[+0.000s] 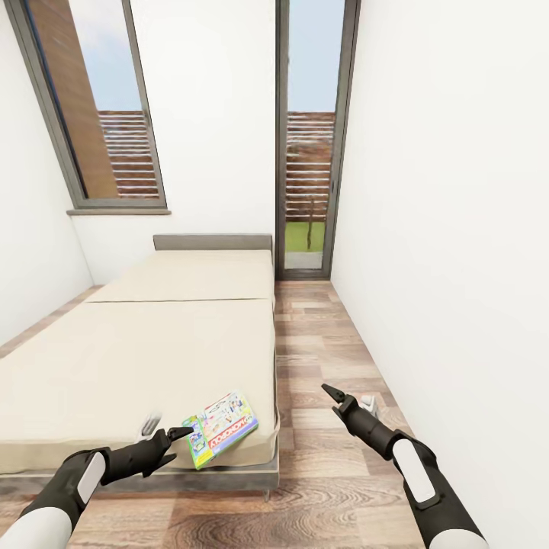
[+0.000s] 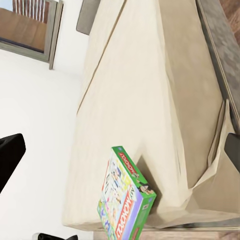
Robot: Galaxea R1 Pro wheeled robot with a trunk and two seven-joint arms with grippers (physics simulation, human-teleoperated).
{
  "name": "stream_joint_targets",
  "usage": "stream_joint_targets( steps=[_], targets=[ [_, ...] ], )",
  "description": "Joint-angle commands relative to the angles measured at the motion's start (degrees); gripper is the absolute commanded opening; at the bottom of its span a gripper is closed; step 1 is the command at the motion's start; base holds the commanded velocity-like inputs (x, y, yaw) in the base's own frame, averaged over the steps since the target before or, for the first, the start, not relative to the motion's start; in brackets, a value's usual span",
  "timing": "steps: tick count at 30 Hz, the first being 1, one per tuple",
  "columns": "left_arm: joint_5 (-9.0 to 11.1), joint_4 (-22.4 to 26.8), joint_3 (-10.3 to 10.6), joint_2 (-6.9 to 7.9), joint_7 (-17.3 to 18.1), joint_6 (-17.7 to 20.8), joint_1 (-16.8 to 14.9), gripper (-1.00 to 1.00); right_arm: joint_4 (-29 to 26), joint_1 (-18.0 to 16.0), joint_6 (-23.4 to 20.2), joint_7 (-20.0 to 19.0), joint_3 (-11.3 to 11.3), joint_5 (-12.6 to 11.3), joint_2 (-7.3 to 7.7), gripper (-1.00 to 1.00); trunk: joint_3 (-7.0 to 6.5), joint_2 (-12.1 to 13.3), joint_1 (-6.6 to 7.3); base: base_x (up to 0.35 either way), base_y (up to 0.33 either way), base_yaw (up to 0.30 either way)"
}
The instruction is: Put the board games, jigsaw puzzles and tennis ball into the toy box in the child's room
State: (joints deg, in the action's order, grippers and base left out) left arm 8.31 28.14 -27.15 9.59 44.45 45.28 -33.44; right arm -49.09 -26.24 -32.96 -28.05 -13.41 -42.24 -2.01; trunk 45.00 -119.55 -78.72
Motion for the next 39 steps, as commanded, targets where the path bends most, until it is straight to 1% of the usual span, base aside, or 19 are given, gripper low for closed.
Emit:
stream_joint_targets(
  steps=[1,11,39],
  targets=[
    [0.0,0.0,-0.2,-0.01,0.1,0.3,0.0,1.00,0.0,0.0,-0.5,0.0,-0.2,-0.2,-0.08,1.00,0.10,0.0,0.01,0.000,0.000,0.000],
    [0.0,0.0,-0.2,0.01,0.1,0.3,0.0,1.00,0.0,0.0,-0.5,-0.1,-0.2,-0.2,-0.03,1.00,0.82,0.0,0.01,0.000,0.000,0.000],
    [0.0,0.0,-0.1,-0.01,0.1,0.3,0.0,1.00,0.0,0.0,-0.6,-0.2,-0.2,-0.2,-0.01,1.00,3.39,0.0,0.01,0.000,0.000,0.000]
  ],
)
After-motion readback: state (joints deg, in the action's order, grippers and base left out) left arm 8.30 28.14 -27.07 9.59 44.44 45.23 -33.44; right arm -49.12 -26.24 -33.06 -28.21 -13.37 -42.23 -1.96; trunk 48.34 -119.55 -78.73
